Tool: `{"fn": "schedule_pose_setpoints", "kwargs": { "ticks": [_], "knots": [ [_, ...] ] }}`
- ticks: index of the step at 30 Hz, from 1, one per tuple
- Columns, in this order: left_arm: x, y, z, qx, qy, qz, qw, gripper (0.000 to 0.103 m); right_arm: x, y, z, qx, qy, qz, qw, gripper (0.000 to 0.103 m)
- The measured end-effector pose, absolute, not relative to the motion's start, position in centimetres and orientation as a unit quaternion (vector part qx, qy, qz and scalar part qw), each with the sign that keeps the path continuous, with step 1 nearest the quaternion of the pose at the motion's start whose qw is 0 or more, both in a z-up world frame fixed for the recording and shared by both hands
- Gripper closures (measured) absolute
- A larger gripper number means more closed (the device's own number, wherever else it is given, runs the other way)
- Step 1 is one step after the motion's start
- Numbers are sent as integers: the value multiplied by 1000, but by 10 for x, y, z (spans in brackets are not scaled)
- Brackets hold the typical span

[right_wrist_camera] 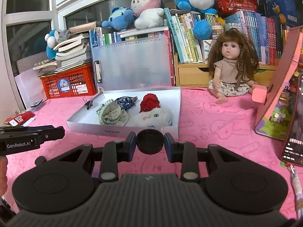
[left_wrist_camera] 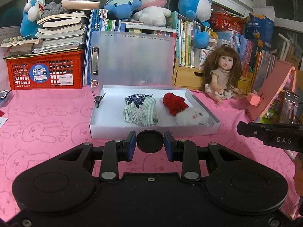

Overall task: Organize objects
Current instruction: 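Carry both black discs over the white box tray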

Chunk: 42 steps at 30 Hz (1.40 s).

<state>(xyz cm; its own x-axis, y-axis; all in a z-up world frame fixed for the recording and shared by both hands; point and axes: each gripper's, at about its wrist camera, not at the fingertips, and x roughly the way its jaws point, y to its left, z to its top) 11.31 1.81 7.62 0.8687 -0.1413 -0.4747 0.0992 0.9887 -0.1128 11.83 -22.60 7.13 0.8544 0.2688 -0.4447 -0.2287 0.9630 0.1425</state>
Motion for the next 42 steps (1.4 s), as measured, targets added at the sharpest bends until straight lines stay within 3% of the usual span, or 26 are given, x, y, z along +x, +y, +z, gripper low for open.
{"fn": "schedule_pose_setpoints", "kwargs": {
  "ticks": [18,42],
  "knots": [
    [180,24,72,-58,270,-53,960,73,184,-219,63,109,298,137,938,66],
    [244,41,45,-82,298,-44,950,73,246,-213,59,103,337,123,928,66]
  ]
}}
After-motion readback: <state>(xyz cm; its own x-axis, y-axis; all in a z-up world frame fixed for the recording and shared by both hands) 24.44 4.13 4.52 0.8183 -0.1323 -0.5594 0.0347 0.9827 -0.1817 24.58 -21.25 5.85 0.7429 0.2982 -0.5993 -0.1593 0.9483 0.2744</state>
